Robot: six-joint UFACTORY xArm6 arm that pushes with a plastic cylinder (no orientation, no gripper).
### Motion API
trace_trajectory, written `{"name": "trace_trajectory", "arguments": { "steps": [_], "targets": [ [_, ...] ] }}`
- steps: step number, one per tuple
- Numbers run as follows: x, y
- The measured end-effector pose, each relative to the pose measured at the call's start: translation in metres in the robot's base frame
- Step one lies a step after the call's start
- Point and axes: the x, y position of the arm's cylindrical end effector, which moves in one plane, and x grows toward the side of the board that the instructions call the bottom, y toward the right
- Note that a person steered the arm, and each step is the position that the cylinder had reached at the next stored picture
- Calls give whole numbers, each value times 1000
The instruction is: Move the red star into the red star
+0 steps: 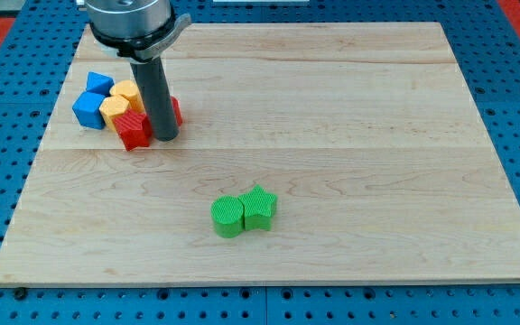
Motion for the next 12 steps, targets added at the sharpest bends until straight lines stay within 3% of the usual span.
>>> {"name": "trace_trajectory", "arguments": {
  "steps": [1, 2, 3, 4, 9, 11, 12],
  "targets": [
    [5, 7],
    [43, -12],
    [36, -63],
    [12, -56],
    [25, -41],
    [126, -35],
    [175, 10]
  ]
}}
